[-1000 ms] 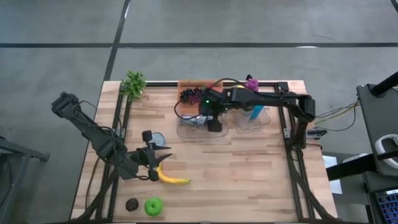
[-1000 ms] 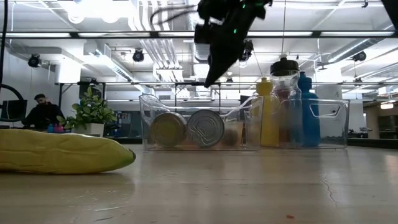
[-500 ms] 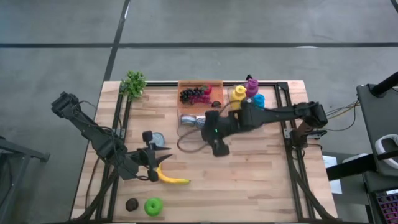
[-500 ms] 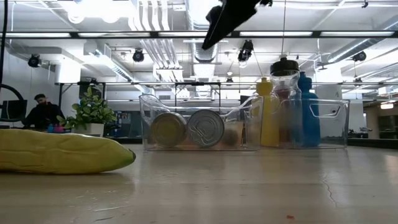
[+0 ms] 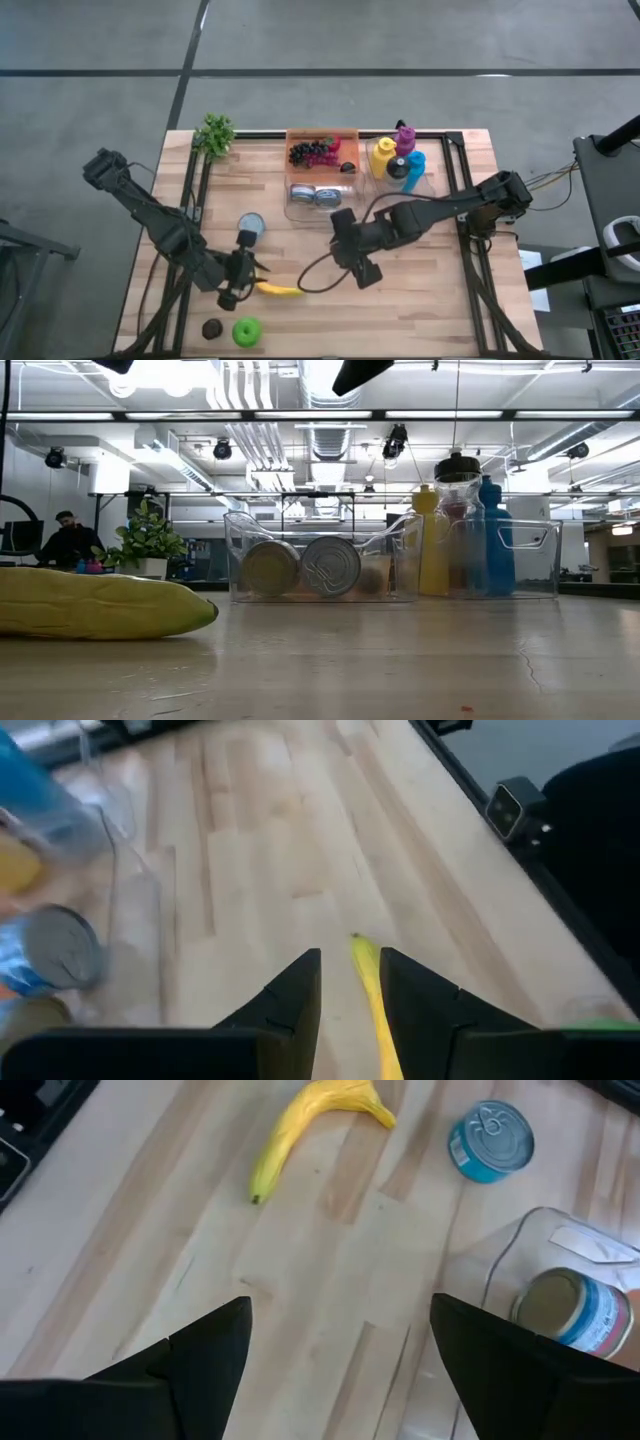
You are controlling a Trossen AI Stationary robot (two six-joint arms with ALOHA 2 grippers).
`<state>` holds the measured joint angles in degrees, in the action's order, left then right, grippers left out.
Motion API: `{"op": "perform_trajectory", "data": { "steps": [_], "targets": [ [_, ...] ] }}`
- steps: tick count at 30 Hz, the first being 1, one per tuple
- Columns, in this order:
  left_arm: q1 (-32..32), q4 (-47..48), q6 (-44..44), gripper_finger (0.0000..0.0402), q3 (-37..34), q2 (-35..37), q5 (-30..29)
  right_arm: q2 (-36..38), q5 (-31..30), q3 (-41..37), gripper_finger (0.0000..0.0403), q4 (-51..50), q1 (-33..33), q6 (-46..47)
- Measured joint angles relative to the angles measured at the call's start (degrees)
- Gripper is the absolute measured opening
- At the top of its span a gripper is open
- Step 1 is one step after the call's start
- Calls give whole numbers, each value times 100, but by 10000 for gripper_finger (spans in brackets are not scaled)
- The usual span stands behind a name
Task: Pick & Place Food Item
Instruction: Put the banana into the orange bin
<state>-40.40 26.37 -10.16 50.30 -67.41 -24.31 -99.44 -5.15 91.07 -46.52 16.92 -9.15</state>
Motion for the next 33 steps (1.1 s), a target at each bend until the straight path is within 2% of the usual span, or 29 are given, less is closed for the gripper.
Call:
{"op": "perform_trajectory", "data": {
  "steps": [6,12,20,29,33],
  "targets": [
    [0,-41,-396,120,-2,-204,37,0,-4,0,312,17,5,196],
    [2,-42,-259,172,-2,-675,44,-2,-2,0,315,21,9,321],
    [2,-172,-481,232,-9,-1326,1066,-2,-2,0,303,39,7,422],
    [67,-214,-687,258,-9,-2075,1110,-2,-1,0,292,51,7,421],
    [241,-221,-901,262,-9,-2361,1375,-4,0,0,290,52,7,426]
  ]
}}
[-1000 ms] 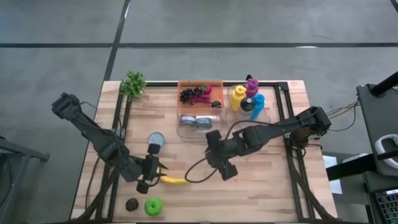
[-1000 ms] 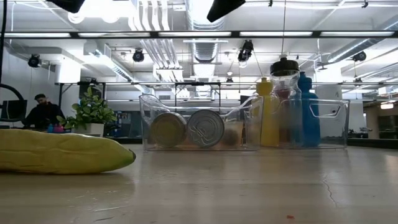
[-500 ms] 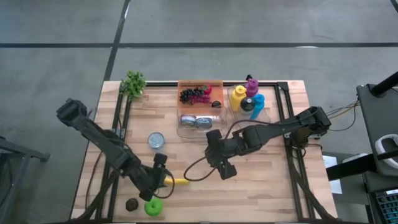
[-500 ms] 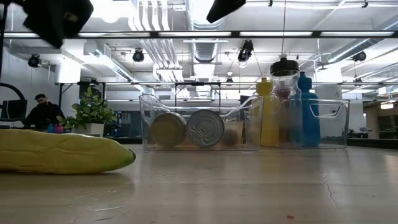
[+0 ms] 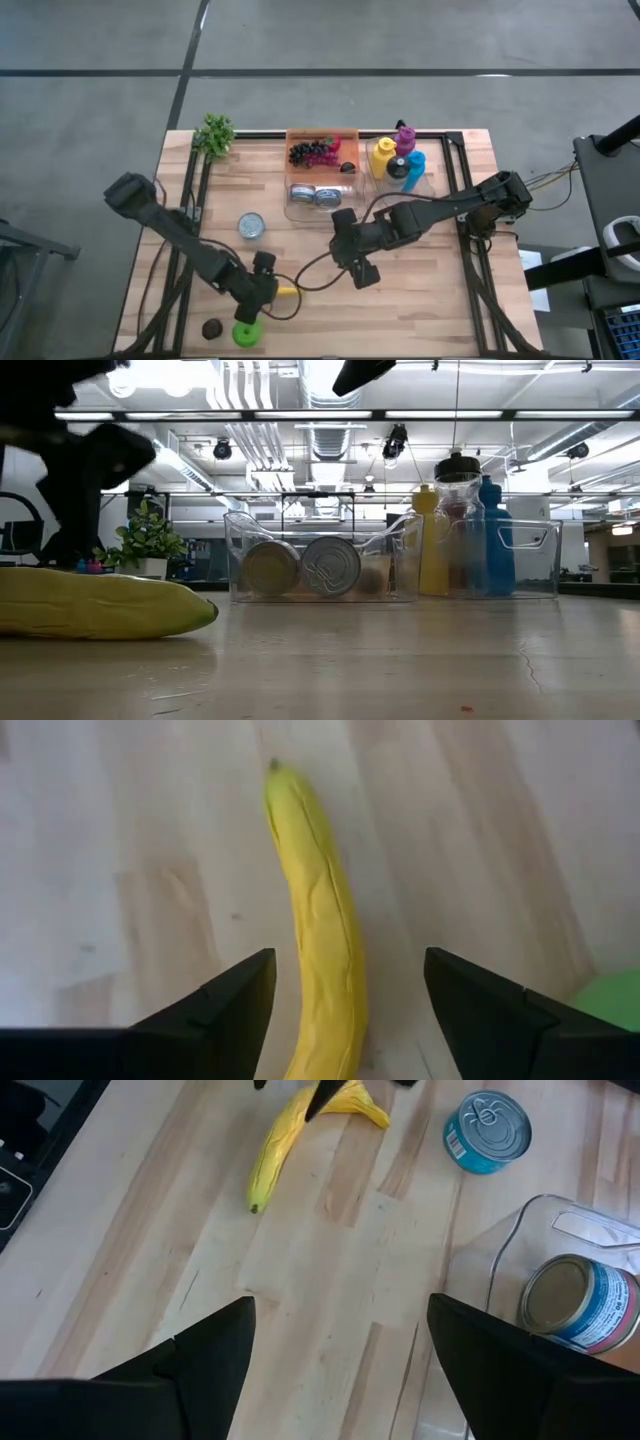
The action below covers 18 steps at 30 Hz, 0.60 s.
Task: Pick & Place Food Item
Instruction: Put the banana into the orange bin
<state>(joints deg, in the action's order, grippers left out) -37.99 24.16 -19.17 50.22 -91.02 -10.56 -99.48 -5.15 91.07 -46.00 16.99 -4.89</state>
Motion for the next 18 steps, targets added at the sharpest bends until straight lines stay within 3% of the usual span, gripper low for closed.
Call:
{"op": "perform_trajectory", "data": {
  "steps": [5,10,18],
  "targets": [
    [215,-5,-39,256,0,-346,466,0,0,0,298,4,0,0],
    [306,-11,101,231,0,-450,525,0,2,0,307,2,0,0],
    [311,-17,331,122,0,-466,493,0,4,0,317,0,0,-18]
  ]
}}
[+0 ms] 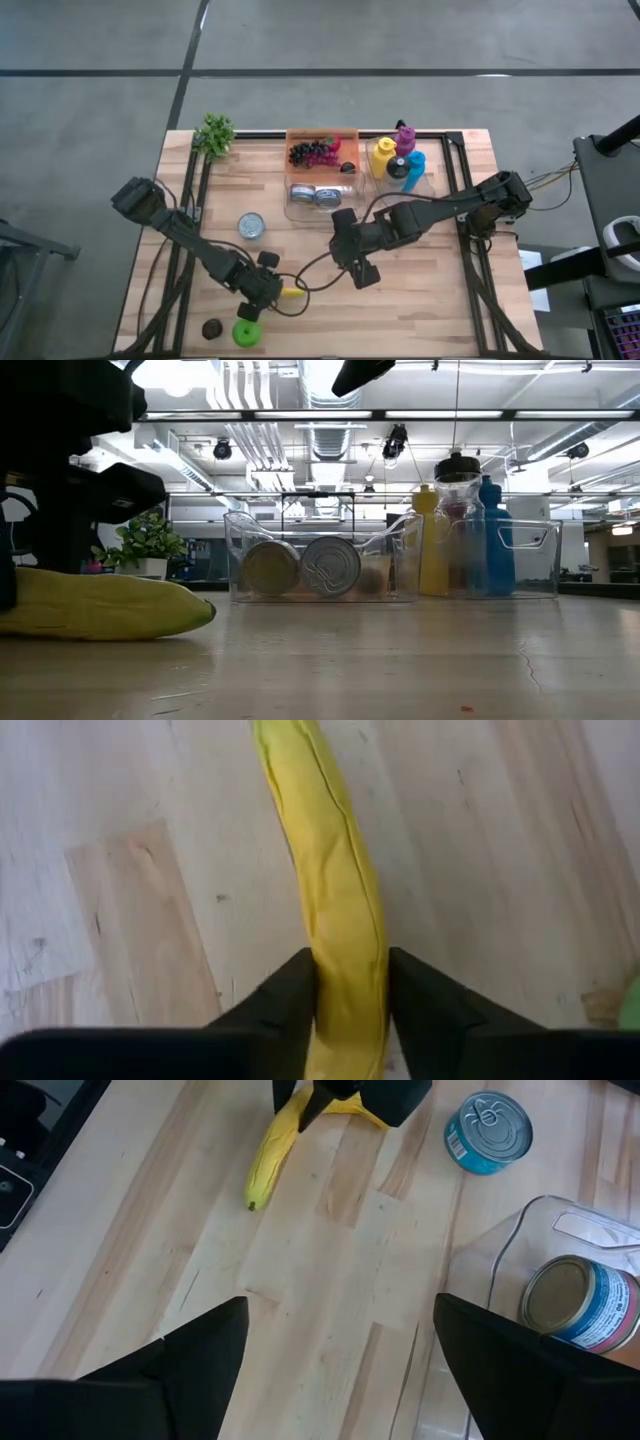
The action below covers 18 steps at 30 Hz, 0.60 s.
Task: Pick & Place Food Item
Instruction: Put the banana into the orange bin
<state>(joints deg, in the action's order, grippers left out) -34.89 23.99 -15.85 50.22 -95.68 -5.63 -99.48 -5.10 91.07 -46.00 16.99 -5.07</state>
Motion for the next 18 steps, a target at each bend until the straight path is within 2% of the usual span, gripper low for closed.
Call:
{"op": "perform_trajectory", "data": {
  "steps": [4,7,13,18],
  "targets": [
    [-1,0,90,78,0,0,-19,0,0,0,317,-4,0,-1],
    [-1,2,107,61,0,6,-30,0,2,0,313,-7,0,7],
    [12,238,111,59,177,222,-51,0,2,0,303,-36,0,17],
    [35,639,388,59,462,741,-440,90,4,0,296,-134,0,47]
  ]
}}
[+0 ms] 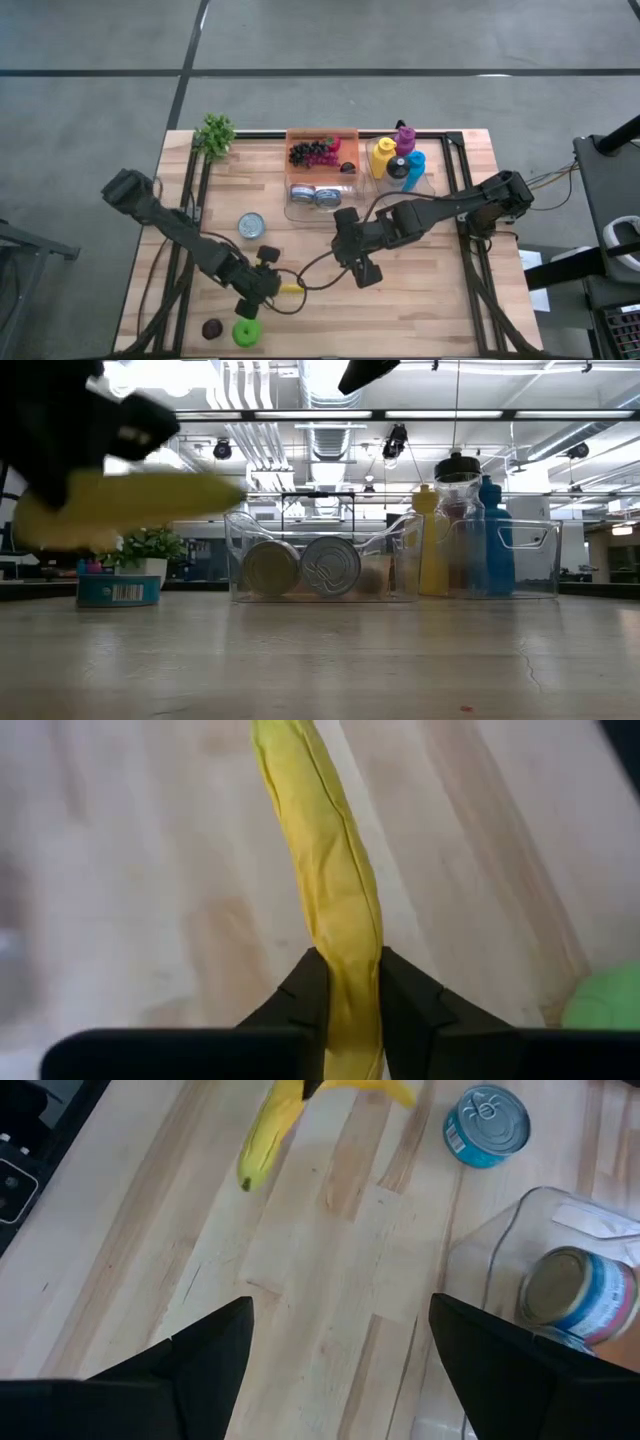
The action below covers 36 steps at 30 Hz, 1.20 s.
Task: Pick & Place Food Item
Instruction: Put the banana into the orange bin
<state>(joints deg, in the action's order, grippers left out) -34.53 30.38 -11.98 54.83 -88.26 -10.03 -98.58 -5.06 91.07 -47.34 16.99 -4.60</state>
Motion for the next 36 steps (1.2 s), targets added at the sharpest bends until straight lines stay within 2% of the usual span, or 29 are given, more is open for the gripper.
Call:
{"op": "perform_trajectory", "data": {
  "steps": [8,13,17,19,24,28,32,36],
  "targets": [
    [553,691,315,59,376,1132,-514,227,0,2,295,-90,0,2],
    [1423,984,739,59,735,1613,-594,377,0,2,305,-89,0,-8],
    [2348,1324,1174,59,1172,1685,-544,486,-4,2,312,-93,0,-50],
    [2881,1439,1449,59,1346,1632,-363,541,-5,2,315,-93,0,-58],
    [4300,1442,2181,59,1658,1429,553,709,-106,2,318,-222,-2,-136],
    [5342,1456,2678,59,1937,950,929,824,-251,2,313,-213,-2,-150],
    [5995,1442,3180,59,2429,193,1595,852,-262,2,307,-198,-32,-200],
    [6257,1470,3583,59,3028,-671,2058,854,-263,2,302,-196,-71,-172]
  ]
}}
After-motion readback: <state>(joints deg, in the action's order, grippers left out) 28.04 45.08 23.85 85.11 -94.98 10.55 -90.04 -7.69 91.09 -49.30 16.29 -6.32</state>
